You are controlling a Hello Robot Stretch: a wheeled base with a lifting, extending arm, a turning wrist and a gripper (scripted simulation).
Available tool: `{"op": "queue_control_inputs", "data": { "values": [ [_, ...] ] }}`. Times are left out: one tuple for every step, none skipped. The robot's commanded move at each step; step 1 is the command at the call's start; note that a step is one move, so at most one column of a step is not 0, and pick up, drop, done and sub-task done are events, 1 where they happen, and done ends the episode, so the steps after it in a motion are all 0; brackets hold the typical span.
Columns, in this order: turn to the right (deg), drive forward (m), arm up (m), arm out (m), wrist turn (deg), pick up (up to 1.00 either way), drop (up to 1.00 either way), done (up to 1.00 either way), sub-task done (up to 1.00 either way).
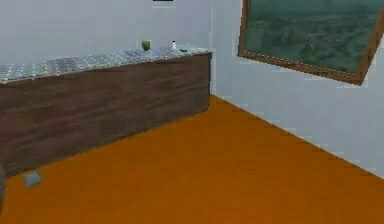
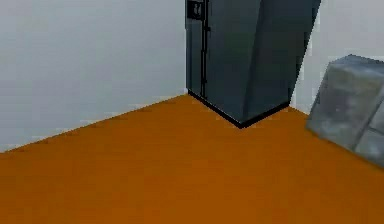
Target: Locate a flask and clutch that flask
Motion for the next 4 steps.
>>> {"op": "queue_control_inputs", "data": {
  "values": [
    [-39.0,0.00,0.00,0.00,0.0,0.00,0.00,0.00,0.00],
    [0.0,1.00,0.00,0.00,0.0,0.00,0.00,0.00,0.00],
    [-6.0,0.00,0.00,0.00,0.0,0.00,0.00,0.00,0.00],
    [0.0,0.20,0.00,0.00,0.0,0.00,0.00,0.00,0.00]
  ]
}}
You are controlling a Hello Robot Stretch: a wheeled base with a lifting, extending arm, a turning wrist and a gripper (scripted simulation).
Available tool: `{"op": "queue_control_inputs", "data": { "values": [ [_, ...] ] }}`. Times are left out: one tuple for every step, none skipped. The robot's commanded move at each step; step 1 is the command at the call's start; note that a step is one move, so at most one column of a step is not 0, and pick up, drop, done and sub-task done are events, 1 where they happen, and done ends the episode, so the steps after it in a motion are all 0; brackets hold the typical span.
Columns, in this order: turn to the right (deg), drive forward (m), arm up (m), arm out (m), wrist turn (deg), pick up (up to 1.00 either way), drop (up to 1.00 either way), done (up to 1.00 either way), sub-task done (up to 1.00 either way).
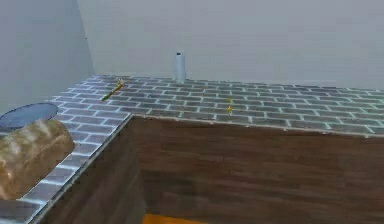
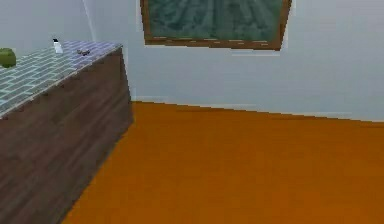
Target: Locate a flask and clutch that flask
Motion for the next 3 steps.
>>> {"op": "queue_control_inputs", "data": {
  "values": [
    [-45.0,0.00,0.00,0.00,0.0,0.00,0.00,0.00,0.00],
    [-45.0,0.00,0.00,0.00,0.0,0.00,0.00,0.00,0.00],
    [-12.0,0.00,0.00,0.00,0.0,0.00,0.00,0.00,0.00]
  ]
}}
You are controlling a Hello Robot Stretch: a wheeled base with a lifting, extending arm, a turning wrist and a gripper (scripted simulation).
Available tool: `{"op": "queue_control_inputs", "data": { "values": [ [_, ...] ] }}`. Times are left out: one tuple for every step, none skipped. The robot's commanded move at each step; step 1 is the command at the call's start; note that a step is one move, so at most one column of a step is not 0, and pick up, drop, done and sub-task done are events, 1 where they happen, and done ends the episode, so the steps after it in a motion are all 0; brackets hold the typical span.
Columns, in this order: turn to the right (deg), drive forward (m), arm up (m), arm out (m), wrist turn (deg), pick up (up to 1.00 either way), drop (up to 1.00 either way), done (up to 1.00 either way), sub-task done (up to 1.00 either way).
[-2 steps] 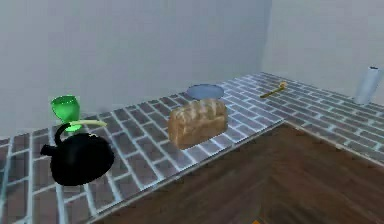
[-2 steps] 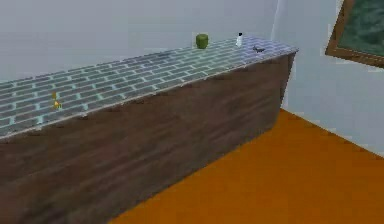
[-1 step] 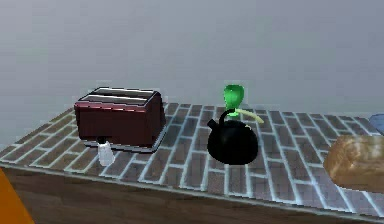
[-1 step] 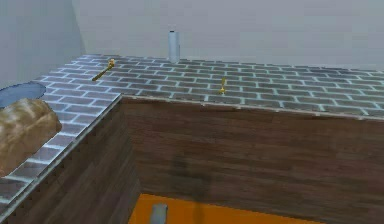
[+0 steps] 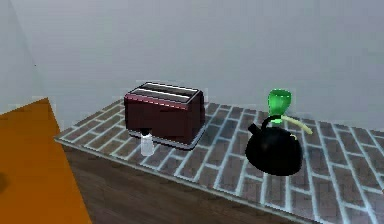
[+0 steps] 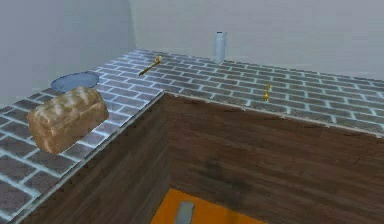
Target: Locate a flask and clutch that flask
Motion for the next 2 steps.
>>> {"op": "queue_control_inputs", "data": {
  "values": [
    [0.0,0.00,0.08,0.00,0.0,0.00,0.00,0.00,0.00],
    [0.0,0.00,0.00,0.44,0.0,0.00,0.00,0.00,0.00]
  ]
}}
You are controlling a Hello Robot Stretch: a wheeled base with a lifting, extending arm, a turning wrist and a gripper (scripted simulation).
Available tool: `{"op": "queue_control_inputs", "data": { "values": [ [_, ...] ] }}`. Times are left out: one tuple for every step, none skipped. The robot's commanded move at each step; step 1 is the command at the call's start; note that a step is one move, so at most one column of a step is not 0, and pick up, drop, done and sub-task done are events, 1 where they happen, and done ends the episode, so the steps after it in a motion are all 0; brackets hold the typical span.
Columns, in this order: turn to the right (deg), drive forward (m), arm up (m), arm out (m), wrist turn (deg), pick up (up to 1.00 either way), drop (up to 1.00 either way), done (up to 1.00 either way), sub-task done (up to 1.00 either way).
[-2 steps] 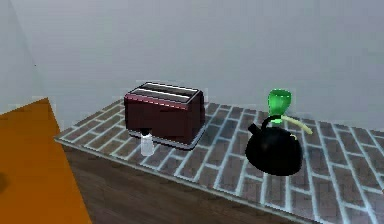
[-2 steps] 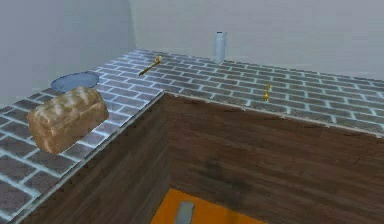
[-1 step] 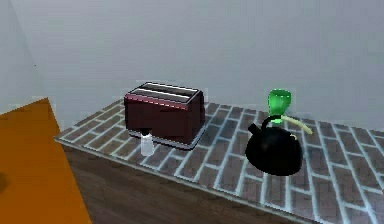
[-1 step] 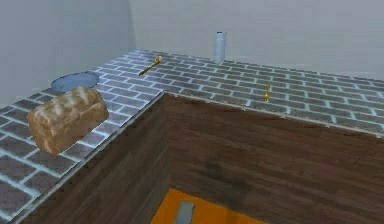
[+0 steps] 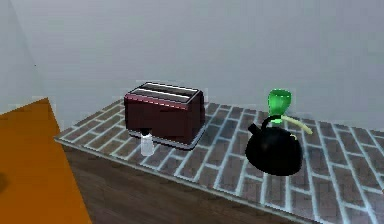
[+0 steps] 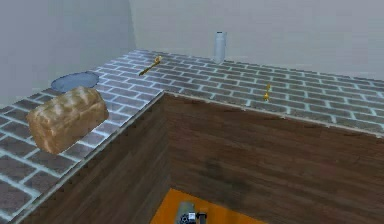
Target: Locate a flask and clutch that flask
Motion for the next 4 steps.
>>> {"op": "queue_control_inputs", "data": {
  "values": [
    [0.0,0.00,0.00,0.00,45.0,0.00,0.00,0.00,0.00],
    [0.0,0.00,0.00,0.00,45.0,0.00,0.00,0.00,0.00],
    [0.0,0.00,0.00,0.00,45.0,0.00,0.00,0.00,0.00],
    [0.0,0.00,0.00,0.00,45.0,0.00,0.00,0.00,0.00]
  ]
}}
